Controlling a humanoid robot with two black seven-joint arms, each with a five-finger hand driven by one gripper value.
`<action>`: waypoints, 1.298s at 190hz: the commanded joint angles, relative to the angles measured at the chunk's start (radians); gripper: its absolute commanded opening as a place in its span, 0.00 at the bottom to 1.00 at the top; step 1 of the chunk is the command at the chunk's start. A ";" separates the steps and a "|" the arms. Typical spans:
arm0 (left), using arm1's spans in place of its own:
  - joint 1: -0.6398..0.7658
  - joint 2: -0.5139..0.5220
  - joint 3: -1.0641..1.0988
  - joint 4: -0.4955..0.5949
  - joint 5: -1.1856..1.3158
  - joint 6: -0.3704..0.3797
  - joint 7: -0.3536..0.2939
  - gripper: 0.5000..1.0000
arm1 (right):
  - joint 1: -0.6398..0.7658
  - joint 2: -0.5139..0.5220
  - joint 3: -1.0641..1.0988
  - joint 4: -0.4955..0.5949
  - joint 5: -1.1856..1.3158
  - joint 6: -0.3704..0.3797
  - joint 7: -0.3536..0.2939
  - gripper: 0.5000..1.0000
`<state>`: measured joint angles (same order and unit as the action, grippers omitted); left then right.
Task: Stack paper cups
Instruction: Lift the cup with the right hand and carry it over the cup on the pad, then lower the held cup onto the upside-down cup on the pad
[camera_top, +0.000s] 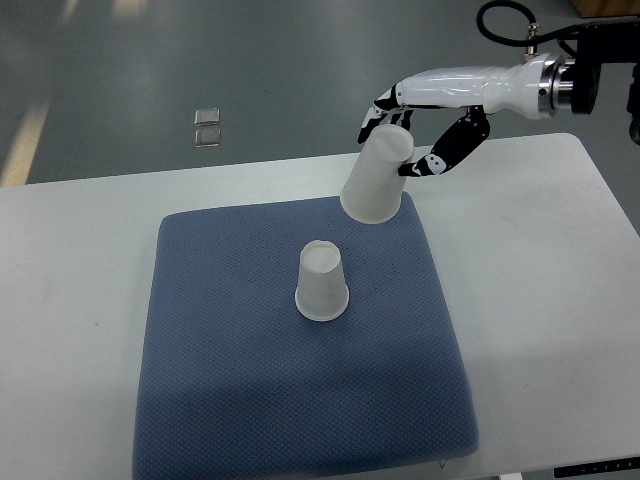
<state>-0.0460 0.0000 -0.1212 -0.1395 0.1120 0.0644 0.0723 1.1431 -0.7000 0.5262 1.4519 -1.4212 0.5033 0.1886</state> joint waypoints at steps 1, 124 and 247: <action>0.000 0.000 0.000 0.000 0.000 0.000 0.001 1.00 | 0.010 0.030 -0.002 0.018 0.005 0.017 -0.012 0.16; 0.000 0.000 0.000 0.000 0.000 0.000 0.000 1.00 | 0.017 0.152 -0.034 0.010 -0.070 0.063 -0.060 0.17; 0.000 0.000 0.000 0.001 0.000 0.000 0.000 1.00 | 0.020 0.155 -0.064 0.010 -0.076 0.073 -0.070 0.19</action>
<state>-0.0460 0.0000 -0.1212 -0.1394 0.1120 0.0644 0.0725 1.1623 -0.5454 0.4617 1.4620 -1.4982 0.5783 0.1277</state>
